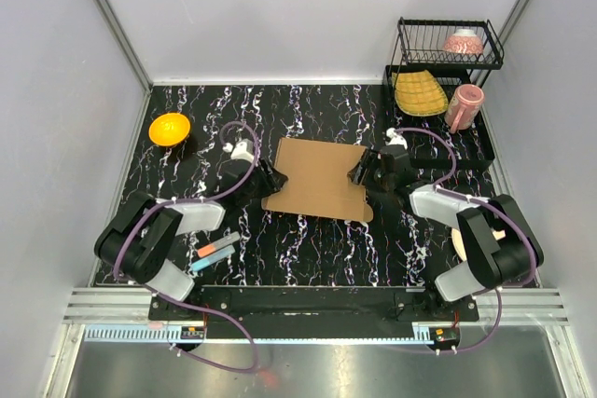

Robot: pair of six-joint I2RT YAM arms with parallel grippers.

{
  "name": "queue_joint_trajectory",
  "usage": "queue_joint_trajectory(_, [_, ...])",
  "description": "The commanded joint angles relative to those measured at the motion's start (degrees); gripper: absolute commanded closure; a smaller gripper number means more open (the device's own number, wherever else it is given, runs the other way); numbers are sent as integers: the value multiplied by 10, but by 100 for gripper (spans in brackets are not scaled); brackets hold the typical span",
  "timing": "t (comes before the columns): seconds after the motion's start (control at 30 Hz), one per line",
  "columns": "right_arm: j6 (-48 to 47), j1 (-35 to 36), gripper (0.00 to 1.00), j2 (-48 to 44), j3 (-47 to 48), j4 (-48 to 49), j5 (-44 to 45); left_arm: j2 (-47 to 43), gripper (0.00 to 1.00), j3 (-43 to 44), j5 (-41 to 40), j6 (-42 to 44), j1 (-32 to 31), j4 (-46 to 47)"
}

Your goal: Fold the paper box

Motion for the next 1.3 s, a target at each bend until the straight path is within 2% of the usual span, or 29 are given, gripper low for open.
queue_joint_trajectory(0.0, [-16, 10, 37, 39, -13, 1, -59, -22, 50, -69, 4, -58, -11, 4])
queue_joint_trajectory(0.13, [-28, 10, 35, 44, -14, -7, -51, -56, 52, -94, -55, -55, -10, -18])
queue_joint_trajectory(0.17, [-28, 10, 34, 41, -16, -10, -50, -73, 48, -88, -69, -55, -9, -27])
queue_joint_trajectory(0.2, [-26, 9, 33, 37, -16, -10, -46, -81, 37, -84, -73, -55, -5, -47])
queue_joint_trajectory(0.3, [-9, 10, 27, -2, -20, -18, -31, -117, 20, -50, -87, -47, 6, -103])
queue_joint_trajectory(0.37, [-3, 10, 25, -34, -18, -31, -14, -139, 16, -28, -97, -38, 16, -126])
queue_joint_trajectory(0.53, [5, 7, 24, -60, -21, -30, -24, -131, 10, -25, -79, -25, 39, -90])
queue_joint_trajectory(0.6, [5, 7, 26, -54, -27, -20, -44, -113, 10, -32, -45, -30, 45, -32])
queue_joint_trajectory(0.83, [-8, 6, 30, -23, -73, 39, -66, -11, 16, -63, 59, -66, 46, 141])
queue_joint_trajectory(0.97, [-12, 6, 32, -5, -79, 53, -72, 34, 30, -70, 88, -81, 46, 190])
queue_joint_trajectory(1.1, [-11, 5, 34, -8, -87, 56, -70, 34, 52, -106, 77, -97, 46, 234])
queue_joint_trajectory(1.2, [-11, 5, 35, -17, -92, 54, -68, 19, 58, -121, 60, -93, 46, 227])
queue_joint_trajectory(1.27, [-8, 5, 34, -28, -92, 48, -67, -4, 59, -121, 47, -89, 46, 203])
